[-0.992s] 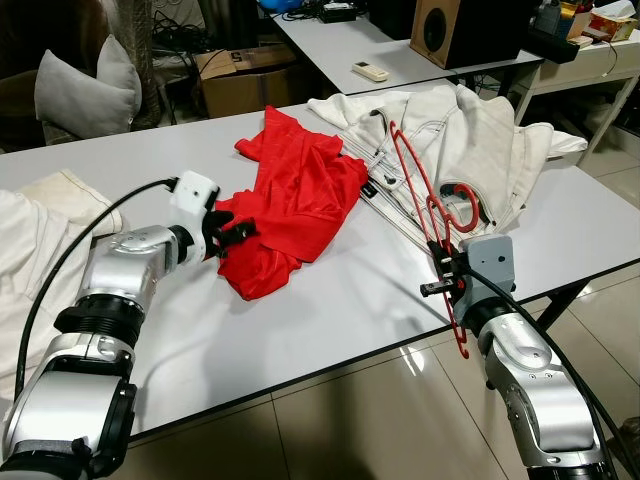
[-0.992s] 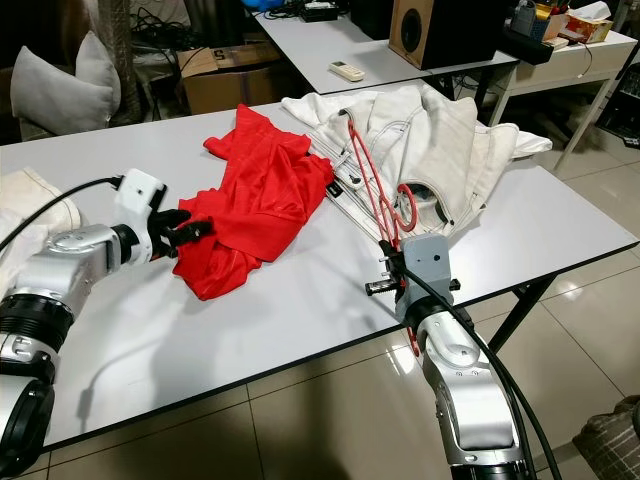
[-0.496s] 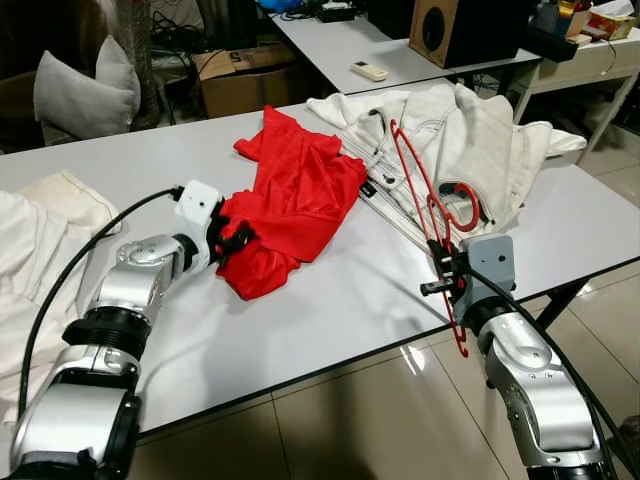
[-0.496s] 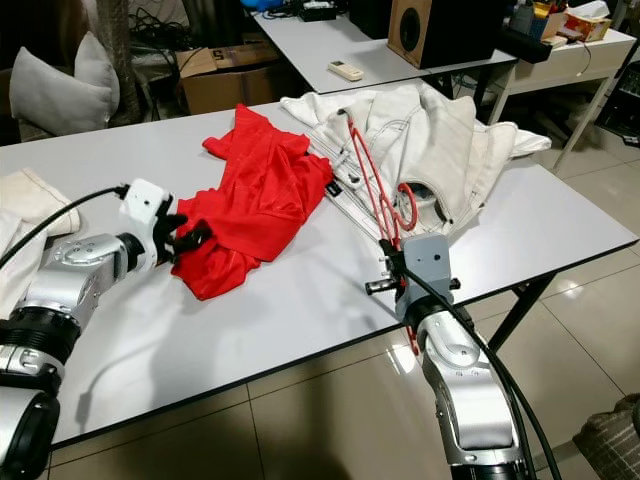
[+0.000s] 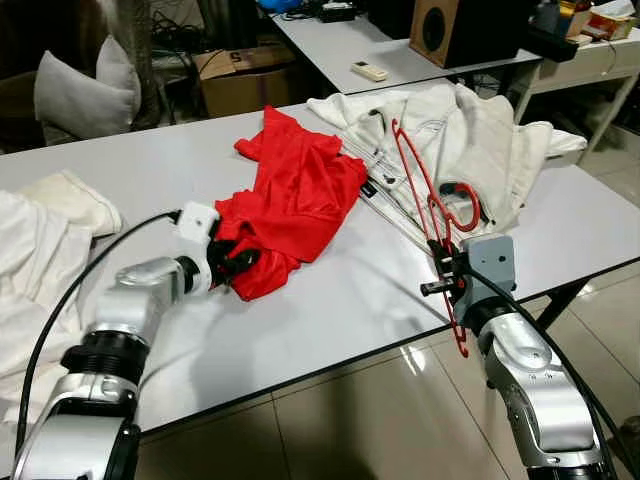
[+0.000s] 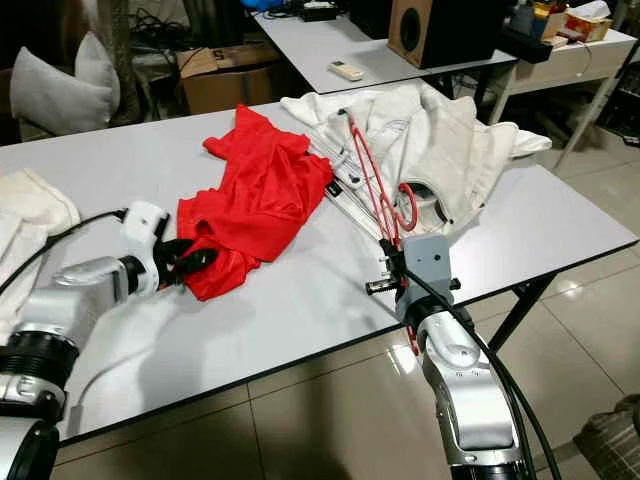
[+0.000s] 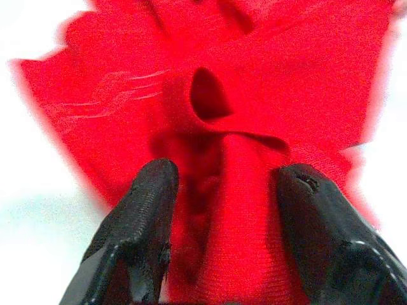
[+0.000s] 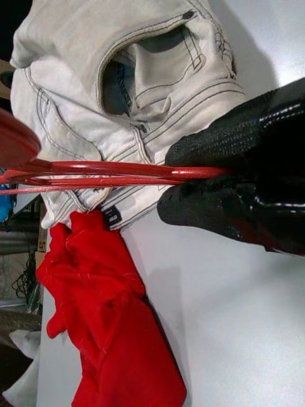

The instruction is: Hang hanger

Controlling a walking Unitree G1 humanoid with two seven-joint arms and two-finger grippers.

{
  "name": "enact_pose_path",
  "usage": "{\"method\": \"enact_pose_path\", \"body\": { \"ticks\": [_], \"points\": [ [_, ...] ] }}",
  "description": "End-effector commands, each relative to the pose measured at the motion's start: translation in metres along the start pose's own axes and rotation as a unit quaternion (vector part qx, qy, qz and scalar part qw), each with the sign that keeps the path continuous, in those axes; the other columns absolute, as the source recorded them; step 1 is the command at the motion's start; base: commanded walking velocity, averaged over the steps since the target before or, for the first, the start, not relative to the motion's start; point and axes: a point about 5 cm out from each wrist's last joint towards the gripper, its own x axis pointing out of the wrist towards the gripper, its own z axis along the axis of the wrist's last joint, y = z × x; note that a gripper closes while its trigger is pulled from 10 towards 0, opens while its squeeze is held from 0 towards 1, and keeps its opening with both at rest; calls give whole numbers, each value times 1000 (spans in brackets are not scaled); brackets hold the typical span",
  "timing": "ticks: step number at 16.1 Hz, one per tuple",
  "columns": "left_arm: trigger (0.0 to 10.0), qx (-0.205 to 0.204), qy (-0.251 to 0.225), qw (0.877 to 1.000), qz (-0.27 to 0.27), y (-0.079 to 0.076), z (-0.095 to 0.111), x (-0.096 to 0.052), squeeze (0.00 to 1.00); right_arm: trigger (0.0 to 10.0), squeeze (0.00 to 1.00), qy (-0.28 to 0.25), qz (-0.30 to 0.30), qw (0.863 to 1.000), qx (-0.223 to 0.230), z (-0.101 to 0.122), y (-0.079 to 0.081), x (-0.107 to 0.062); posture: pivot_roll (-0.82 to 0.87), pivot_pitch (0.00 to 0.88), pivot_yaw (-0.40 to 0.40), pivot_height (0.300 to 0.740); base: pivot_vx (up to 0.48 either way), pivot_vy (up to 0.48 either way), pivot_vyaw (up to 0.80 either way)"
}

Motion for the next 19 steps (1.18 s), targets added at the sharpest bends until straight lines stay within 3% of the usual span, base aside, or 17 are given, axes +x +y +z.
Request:
{"method": "enact_pose_path", "body": {
  "ticks": [1,4,5,7,14,16,19],
  "points": [
    [10000,47,0,998,44,9,4,-2,0,10000,0,-1,2,1000,-2,1,1,0,-138,0,74,740,0,0,0],
    [10000,-3,-29,999,25,0,8,1,0,10000,0,-1,2,1000,0,1,3,0,-140,0,78,740,0,0,0],
    [4902,-15,-40,999,19,-3,9,2,0,10000,0,-1,2,1000,1,0,3,0,-140,0,78,740,0,0,0],
    [0,-24,-50,998,-8,-13,7,6,0,10000,0,0,1,1000,1,0,3,0,-140,0,80,740,0,0,0],
    [0,-31,-34,998,-39,-27,-2,11,0,10000,0,1,3,1000,1,0,3,-1,-139,0,77,740,0,0,0],
    [0,-10,-57,998,-29,-26,7,11,0,10000,0,-2,8,1000,3,0,4,-2,-138,0,79,740,0,0,0],
    [0,-20,-93,995,-42,-27,22,10,0,10000,0,-18,58,998,30,5,8,-9,-139,0,88,740,0,0,0]
  ]
}}
